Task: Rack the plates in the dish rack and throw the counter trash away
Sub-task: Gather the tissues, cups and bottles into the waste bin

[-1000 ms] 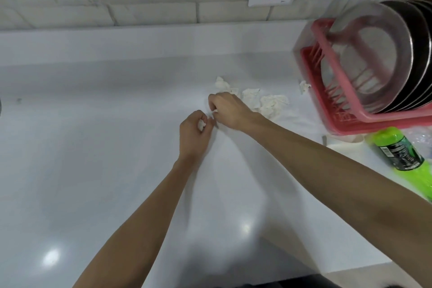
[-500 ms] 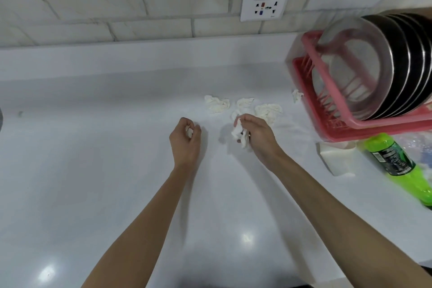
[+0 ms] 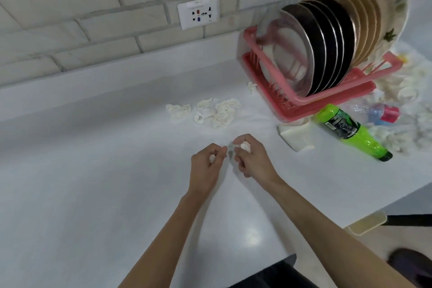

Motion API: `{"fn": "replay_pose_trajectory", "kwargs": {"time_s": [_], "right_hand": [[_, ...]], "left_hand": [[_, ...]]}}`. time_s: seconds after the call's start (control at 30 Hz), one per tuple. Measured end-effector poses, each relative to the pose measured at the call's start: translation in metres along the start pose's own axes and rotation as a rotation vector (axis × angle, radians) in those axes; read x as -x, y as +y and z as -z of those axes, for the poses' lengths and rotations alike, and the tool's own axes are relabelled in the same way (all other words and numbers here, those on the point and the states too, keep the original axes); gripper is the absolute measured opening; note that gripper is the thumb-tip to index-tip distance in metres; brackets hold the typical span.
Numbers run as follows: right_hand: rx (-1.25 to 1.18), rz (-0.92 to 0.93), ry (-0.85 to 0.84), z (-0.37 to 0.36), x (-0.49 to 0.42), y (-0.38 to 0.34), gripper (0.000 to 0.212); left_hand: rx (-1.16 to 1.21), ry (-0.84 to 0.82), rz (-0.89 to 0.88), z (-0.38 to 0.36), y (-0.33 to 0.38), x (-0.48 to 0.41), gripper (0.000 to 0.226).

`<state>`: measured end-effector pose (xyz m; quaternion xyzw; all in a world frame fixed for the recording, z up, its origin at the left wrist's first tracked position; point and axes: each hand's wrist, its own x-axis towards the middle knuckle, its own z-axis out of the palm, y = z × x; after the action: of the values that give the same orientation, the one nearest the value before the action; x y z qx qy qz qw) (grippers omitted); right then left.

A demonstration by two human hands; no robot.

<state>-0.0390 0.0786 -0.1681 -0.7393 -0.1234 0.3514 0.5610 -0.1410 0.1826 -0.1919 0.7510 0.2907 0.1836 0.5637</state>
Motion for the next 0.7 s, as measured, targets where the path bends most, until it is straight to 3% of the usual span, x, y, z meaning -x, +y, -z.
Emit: {"fn": "replay_pose_trajectory", "kwargs": {"time_s": [0.2, 0.37, 0.7], "right_hand": [[-0.003, -0.078, 0.165, 0.057, 0.038, 0.021, 0.058], [0.055, -0.114, 0.352, 0.118, 0.073, 0.051, 0.06], [0.061, -0.173, 0.633, 0.224, 0.147, 0.108, 0.048]], "left_hand": [[0.049, -0.199, -0.018, -0.06, 0.026, 0.008, 0.046], [0.067, -0.397, -0.05, -0.12, 0.047, 0.024, 0.061], [-0.07, -0.766, -0.138, -0.242, 0.069, 0.061, 0.063]]}}
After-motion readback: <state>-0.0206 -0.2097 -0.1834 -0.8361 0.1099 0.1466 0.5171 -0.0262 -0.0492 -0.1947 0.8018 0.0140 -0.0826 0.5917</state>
